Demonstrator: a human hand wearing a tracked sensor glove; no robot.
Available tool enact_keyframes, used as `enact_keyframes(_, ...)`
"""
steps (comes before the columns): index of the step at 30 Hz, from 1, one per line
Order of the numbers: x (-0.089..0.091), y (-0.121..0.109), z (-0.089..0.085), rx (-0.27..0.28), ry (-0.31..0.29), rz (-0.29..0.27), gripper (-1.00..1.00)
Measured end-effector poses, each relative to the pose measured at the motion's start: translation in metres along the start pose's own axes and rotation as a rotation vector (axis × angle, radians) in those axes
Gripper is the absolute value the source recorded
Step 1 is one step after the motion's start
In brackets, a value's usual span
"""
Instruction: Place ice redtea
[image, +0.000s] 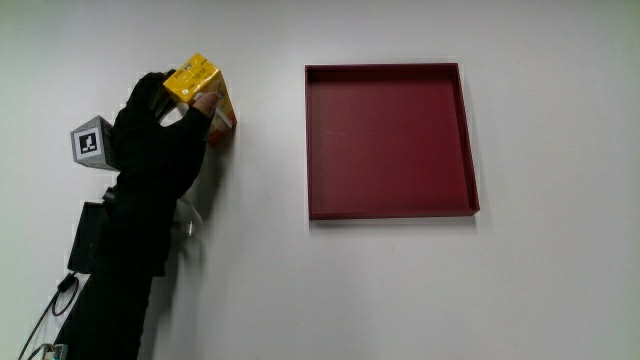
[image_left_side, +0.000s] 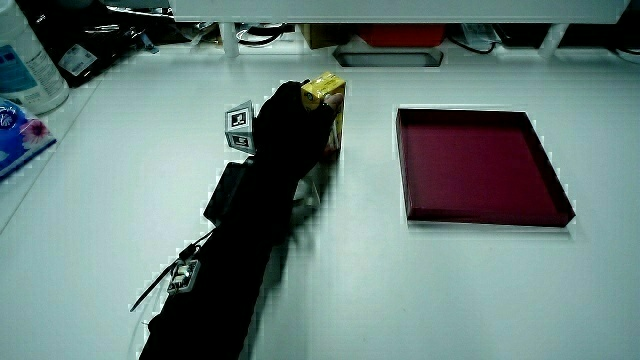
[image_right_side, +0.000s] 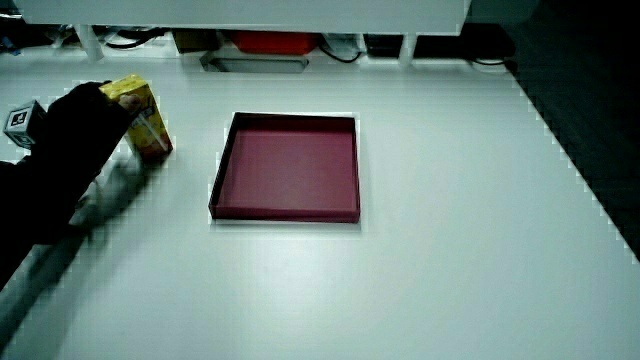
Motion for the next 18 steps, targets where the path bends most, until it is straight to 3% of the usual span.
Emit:
enact_keyframes(3,0.0005,-0.0008,-0.0006,-0.004,-0.013,-0.004,0.0)
enact_keyframes(14,-0.0032,-0.0019,0.0009,0.002,-0.026,-0.009,-0.48)
enact_keyframes(18,-0.0022,-0.0038,0.0008,0.0,-0.038,0.017,-0.65)
